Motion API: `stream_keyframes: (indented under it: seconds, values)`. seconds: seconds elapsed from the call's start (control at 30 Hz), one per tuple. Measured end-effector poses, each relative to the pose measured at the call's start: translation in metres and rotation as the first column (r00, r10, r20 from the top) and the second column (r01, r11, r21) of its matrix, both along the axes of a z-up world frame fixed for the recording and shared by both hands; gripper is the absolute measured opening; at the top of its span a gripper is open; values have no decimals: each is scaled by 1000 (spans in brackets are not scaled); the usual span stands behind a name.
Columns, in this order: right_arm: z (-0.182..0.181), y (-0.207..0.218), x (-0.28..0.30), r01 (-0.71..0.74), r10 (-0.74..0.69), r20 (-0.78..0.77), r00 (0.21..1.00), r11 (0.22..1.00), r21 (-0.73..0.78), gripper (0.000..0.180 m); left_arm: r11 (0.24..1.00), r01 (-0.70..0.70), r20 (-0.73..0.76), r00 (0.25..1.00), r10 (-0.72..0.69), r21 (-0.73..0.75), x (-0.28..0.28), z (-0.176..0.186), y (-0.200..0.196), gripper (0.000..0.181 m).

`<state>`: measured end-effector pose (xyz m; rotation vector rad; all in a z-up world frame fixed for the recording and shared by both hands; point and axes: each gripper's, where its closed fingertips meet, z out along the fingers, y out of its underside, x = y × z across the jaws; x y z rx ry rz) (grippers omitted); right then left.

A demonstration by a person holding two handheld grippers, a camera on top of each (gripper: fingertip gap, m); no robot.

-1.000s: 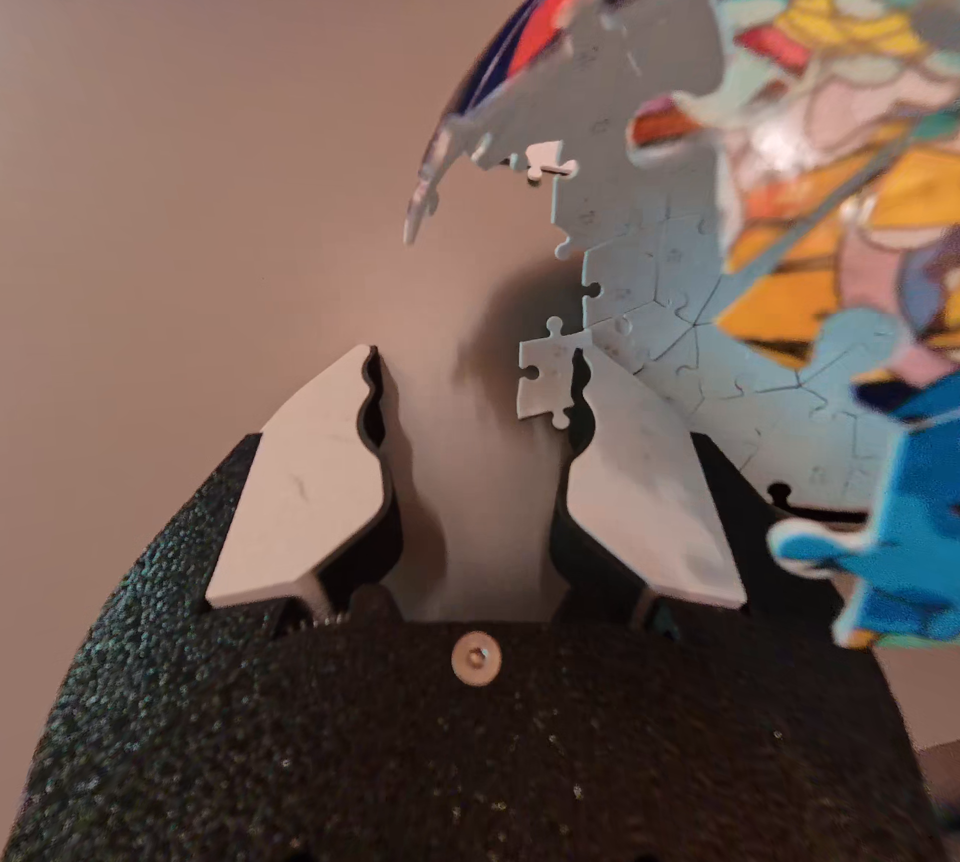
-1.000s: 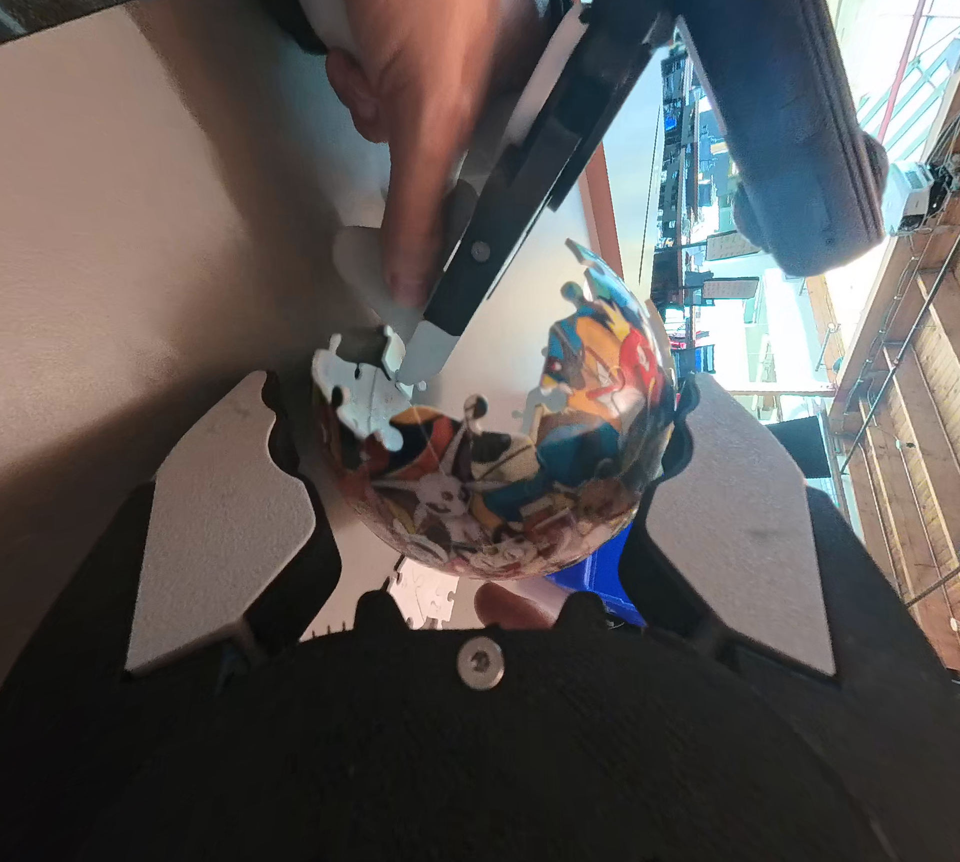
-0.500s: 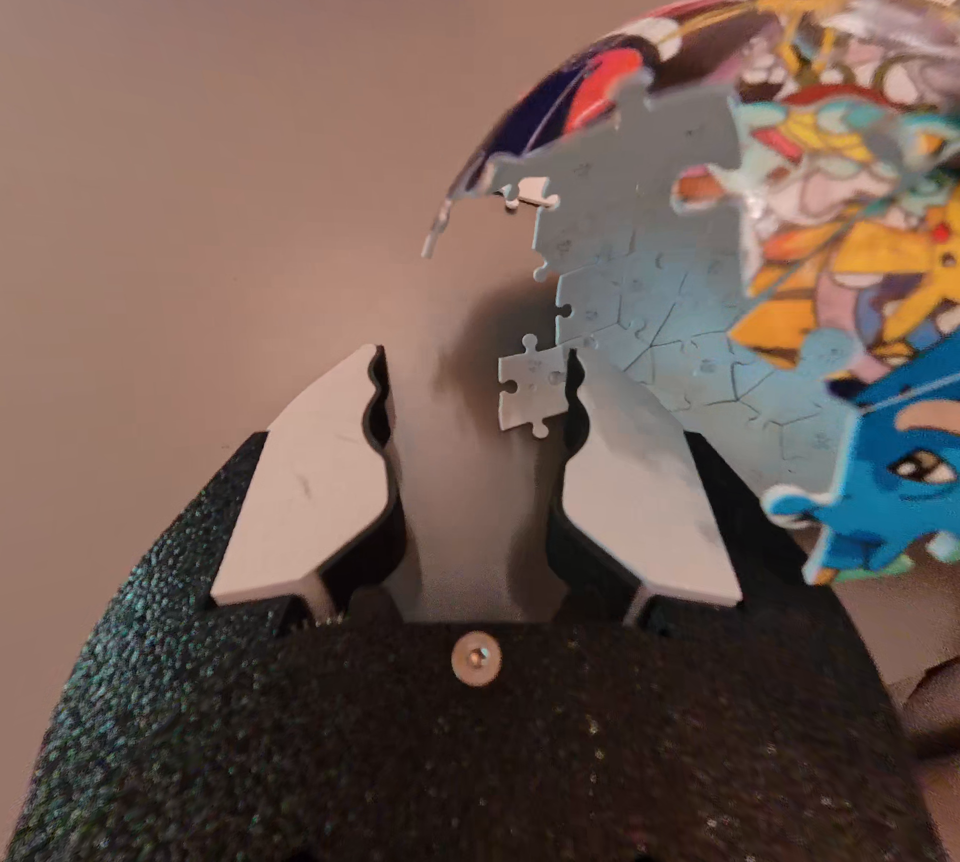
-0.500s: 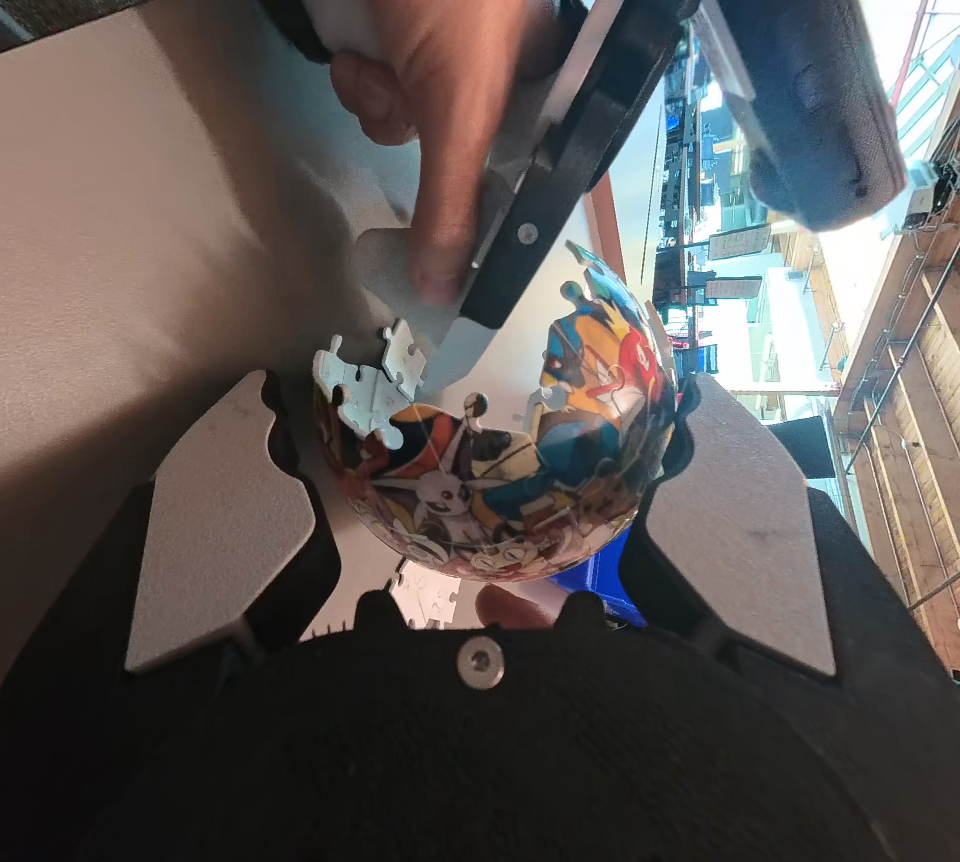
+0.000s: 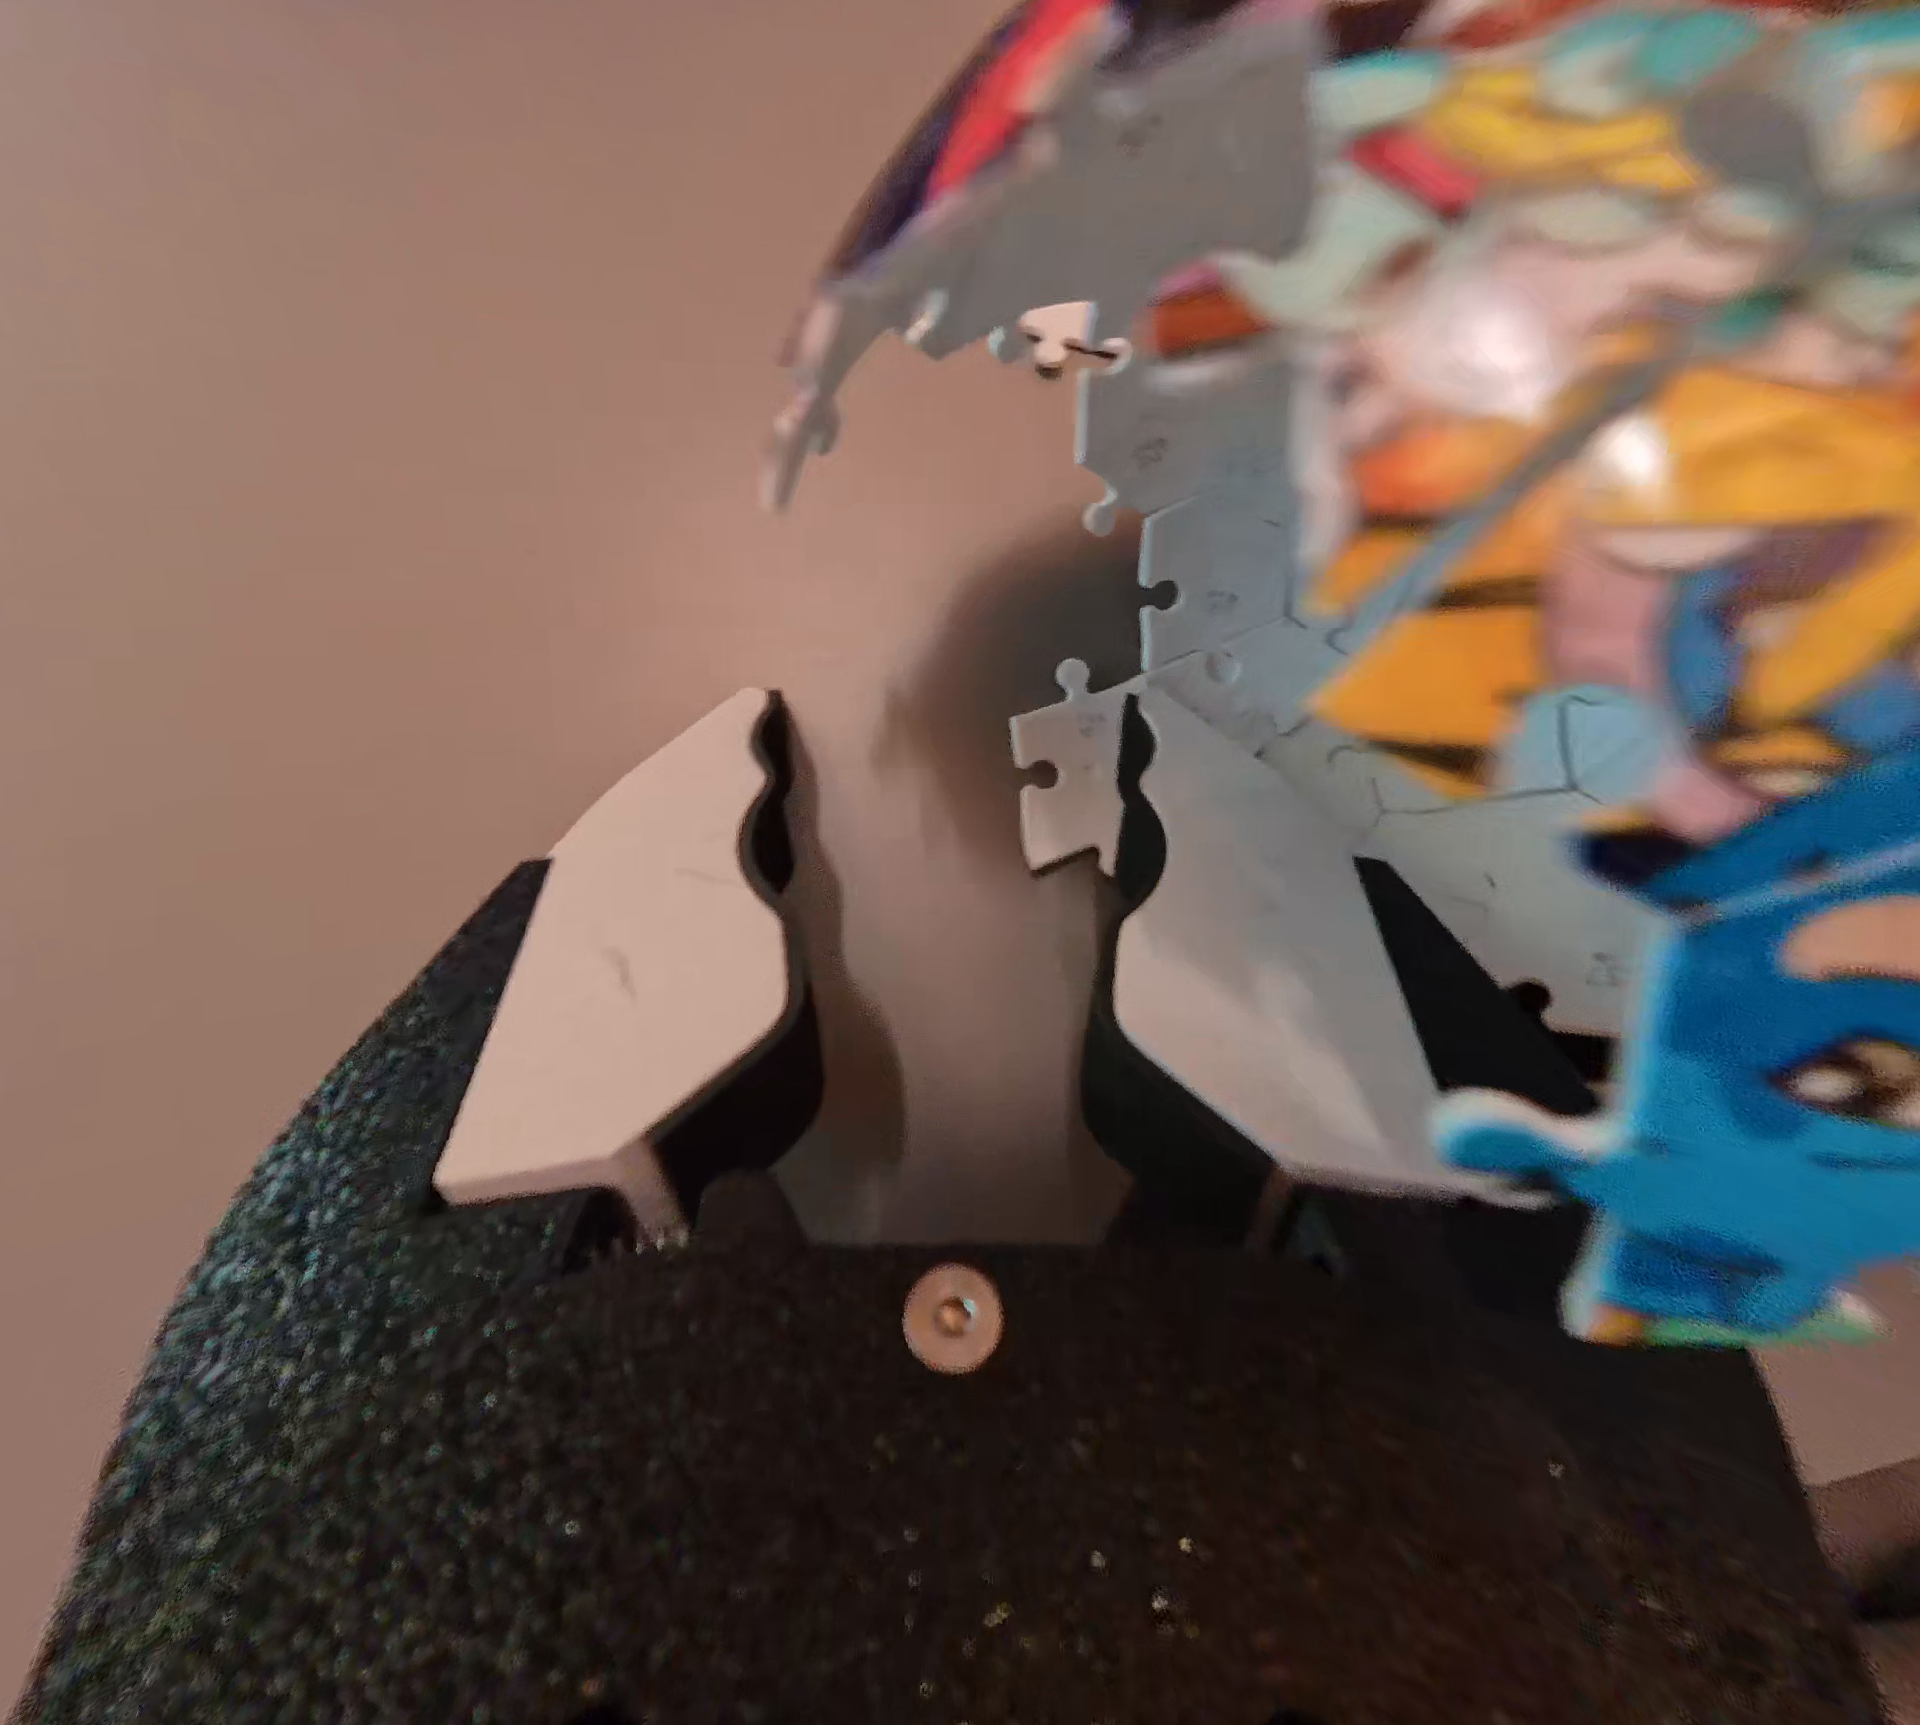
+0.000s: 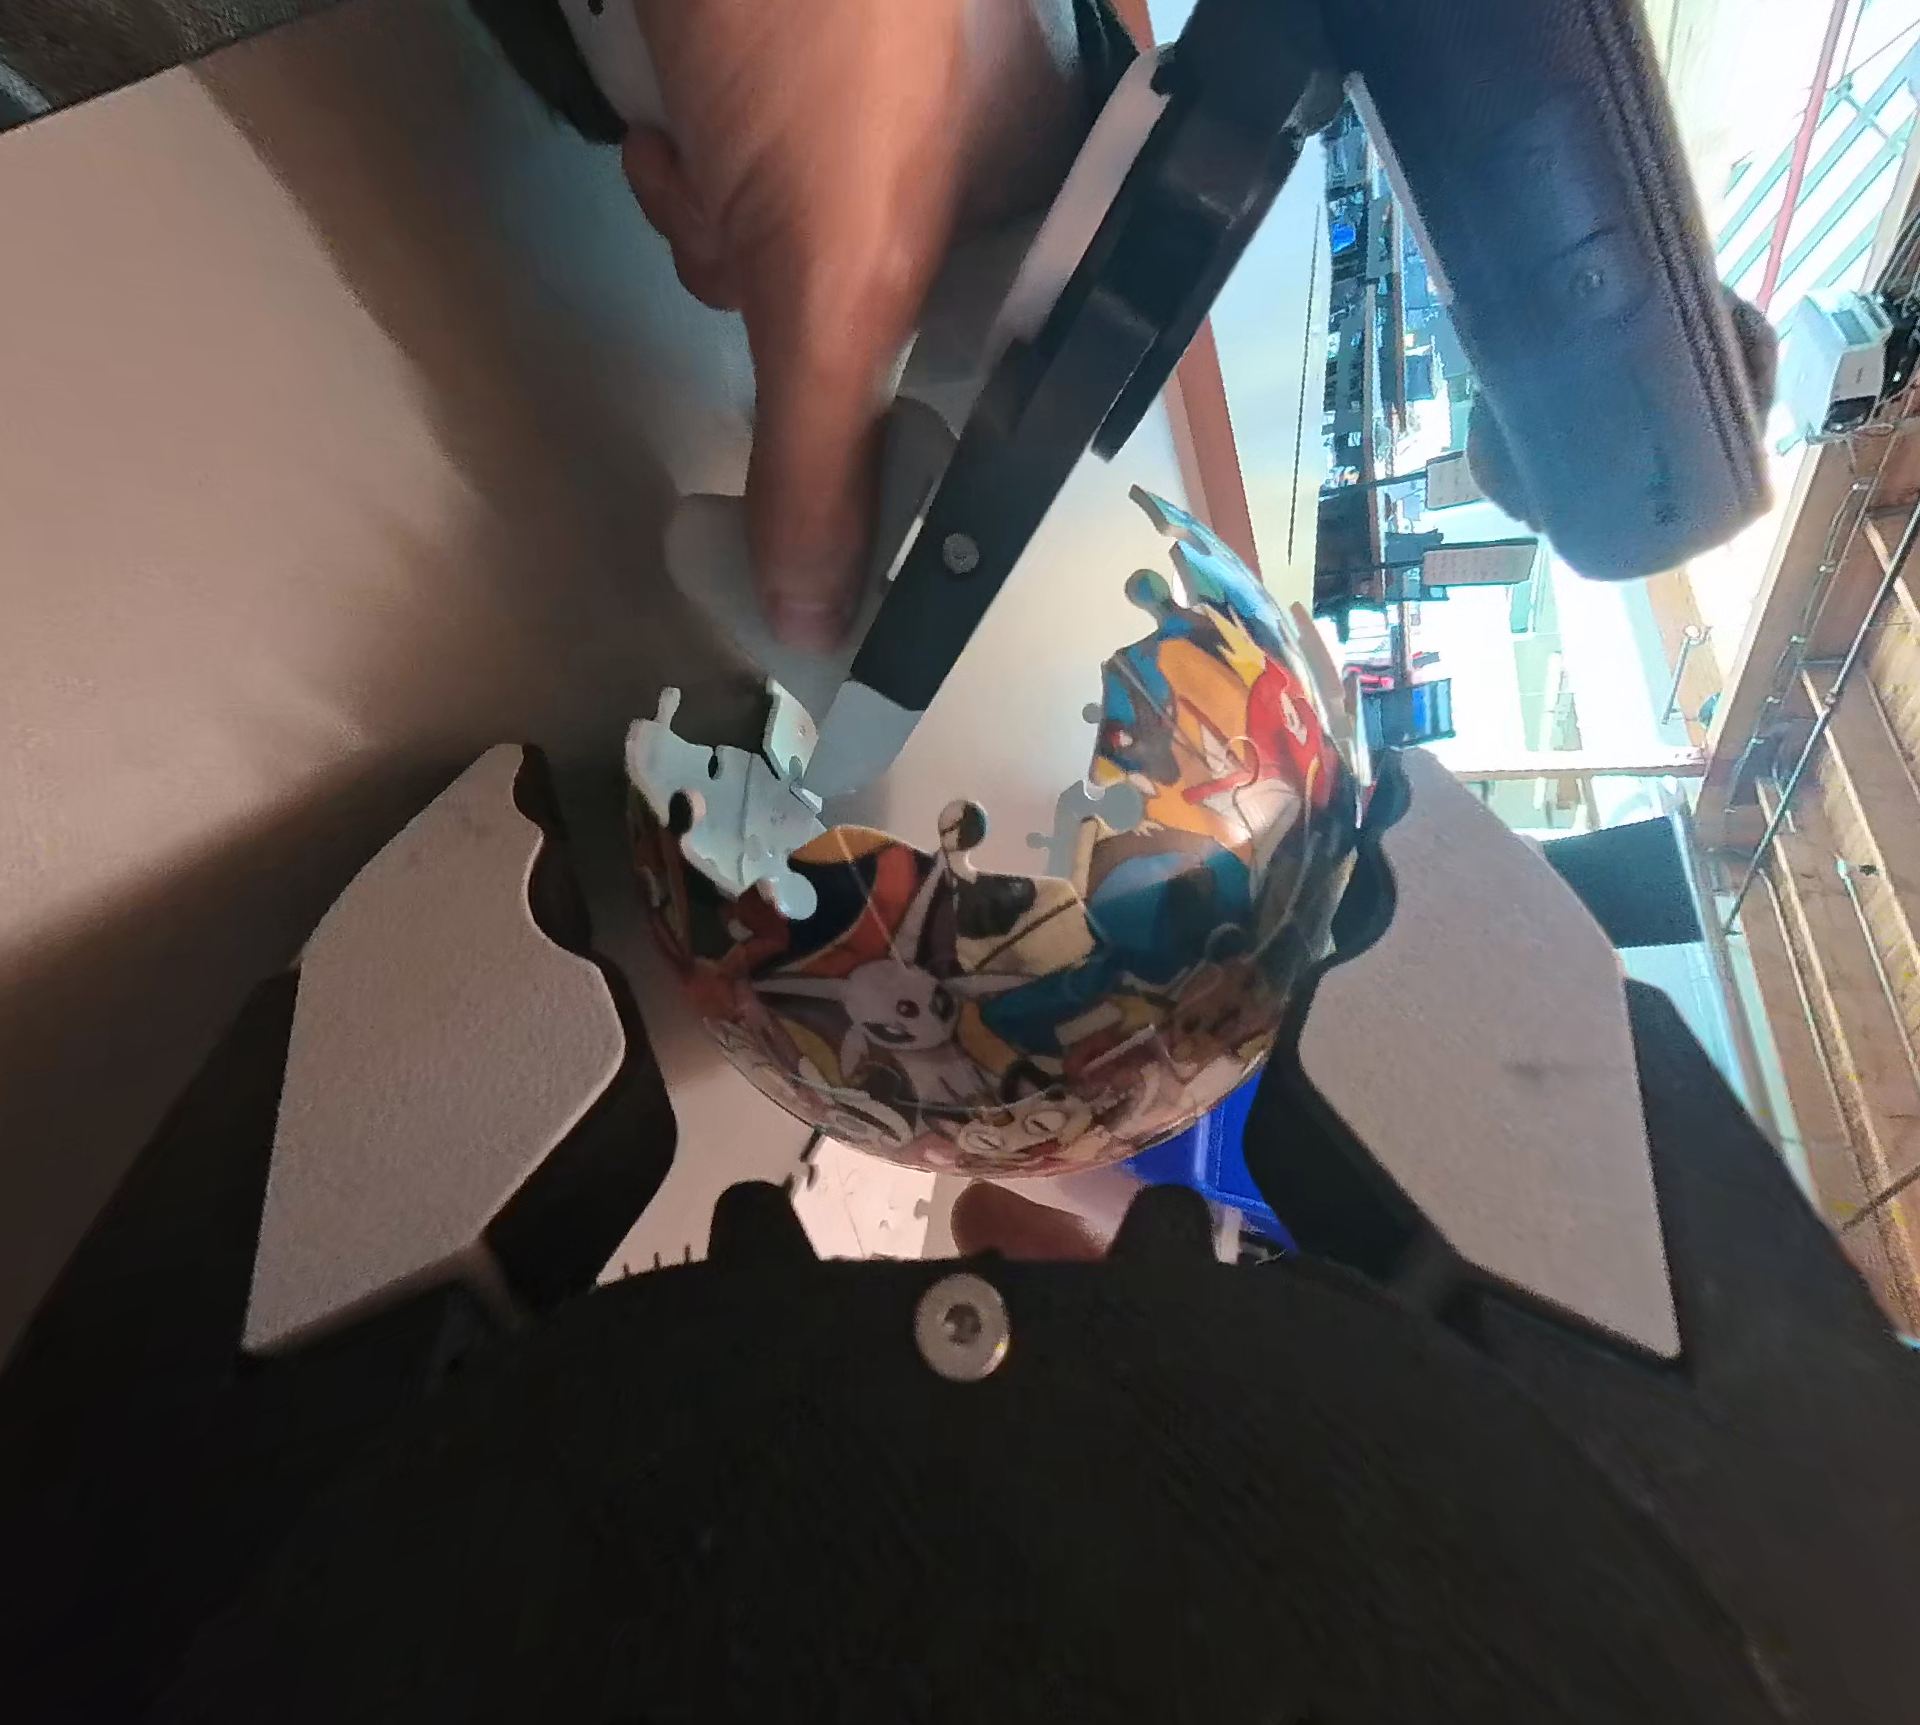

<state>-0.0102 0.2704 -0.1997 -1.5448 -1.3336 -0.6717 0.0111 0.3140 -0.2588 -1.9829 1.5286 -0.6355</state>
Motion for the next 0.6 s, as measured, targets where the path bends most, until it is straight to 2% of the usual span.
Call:
stream_keyframes:
  seconds: [0.03, 0.17, 0.27, 0.33, 0.4, 0.6]
  values:
    - [0, 0, 0, -1, 1, -9, 1000, 1000, -3, 141, 1000, 24, 1, 1000, -24, 5, 1, 1, -5, 50]
    - [0, 1, 1, 2, -3, -26, 1000, 1000, -10, 142, 998, 66, 9, 998, -66, 4, 5, 2, -15, 31]
    - [0, 0, 1, 1, -1, -33, 999, 1000, -18, 142, 993, 91, 54, 995, -87, -73, 5, 3, -16, 37]
    - [-1, 0, 2, 2, -3, -27, 1000, 1000, -17, 142, 985, 99, 90, 992, -86, -144, 5, 7, -19, 58]
    - [0, 0, 2, 3, -4, -24, 1000, 1000, -17, 142, 977, 94, 130, 989, -70, -192, 6, 11, -18, 61]
    - [0, -1, 2, -4, 4, -15, 1000, 1000, -16, 142, 992, 67, 49, 997, -62, -104, -6, 5, -3, 68]
